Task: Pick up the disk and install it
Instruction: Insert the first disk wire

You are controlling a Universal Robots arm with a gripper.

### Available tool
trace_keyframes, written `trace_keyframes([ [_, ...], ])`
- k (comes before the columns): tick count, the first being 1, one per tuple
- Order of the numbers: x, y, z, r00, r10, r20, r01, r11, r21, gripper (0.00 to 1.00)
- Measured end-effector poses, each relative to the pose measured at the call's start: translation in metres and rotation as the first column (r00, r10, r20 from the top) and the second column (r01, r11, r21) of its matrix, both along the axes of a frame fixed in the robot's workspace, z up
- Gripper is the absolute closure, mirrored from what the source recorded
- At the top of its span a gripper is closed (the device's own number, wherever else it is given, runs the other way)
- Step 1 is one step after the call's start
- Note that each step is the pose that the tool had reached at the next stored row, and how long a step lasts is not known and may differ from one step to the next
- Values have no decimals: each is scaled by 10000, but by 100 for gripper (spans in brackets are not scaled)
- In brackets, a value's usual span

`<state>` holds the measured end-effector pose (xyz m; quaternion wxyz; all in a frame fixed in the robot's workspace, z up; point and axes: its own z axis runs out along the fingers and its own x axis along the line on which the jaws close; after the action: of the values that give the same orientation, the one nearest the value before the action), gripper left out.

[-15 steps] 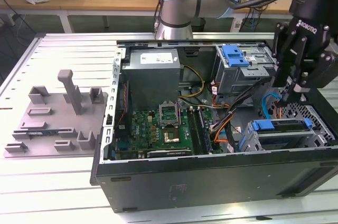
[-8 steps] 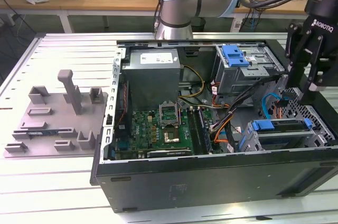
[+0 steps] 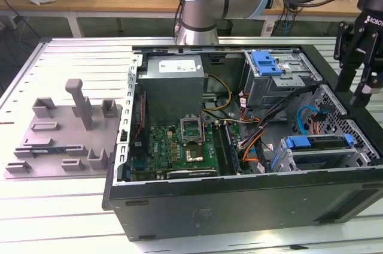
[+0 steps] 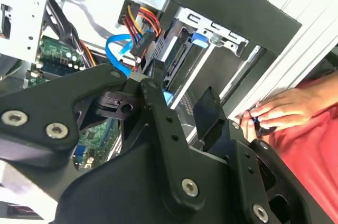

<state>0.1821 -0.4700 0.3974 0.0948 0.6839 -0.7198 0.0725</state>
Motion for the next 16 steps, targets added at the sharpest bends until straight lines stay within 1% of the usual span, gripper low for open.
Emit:
trace_keyframes([
  [1,9,3,-1,10000,-65,1,65,10000,-9,50],
  [2,23,27,-3,10000,-76,-5,76,10000,-51,50],
  [3,34,64,-7,10000,-76,-13,76,9999,-98,50],
  [4,56,141,-11,10000,-76,-28,76,9998,-191,50],
  [5,70,156,-11,10000,-77,-32,76,9997,-226,50],
  [7,104,163,-15,9998,-172,-37,172,9995,-248,50],
  [10,119,164,-19,9990,-446,-38,445,9987,-267,50],
  [12,127,164,-26,9967,-817,-38,816,9963,-276,50],
  [14,132,164,-31,9947,-1028,-38,1027,9943,-285,50],
  [15,135,165,-34,9936,-1127,-35,1125,9932,-312,50],
  [16,137,168,-42,9928,-1194,-31,1192,9922,-365,50],
])
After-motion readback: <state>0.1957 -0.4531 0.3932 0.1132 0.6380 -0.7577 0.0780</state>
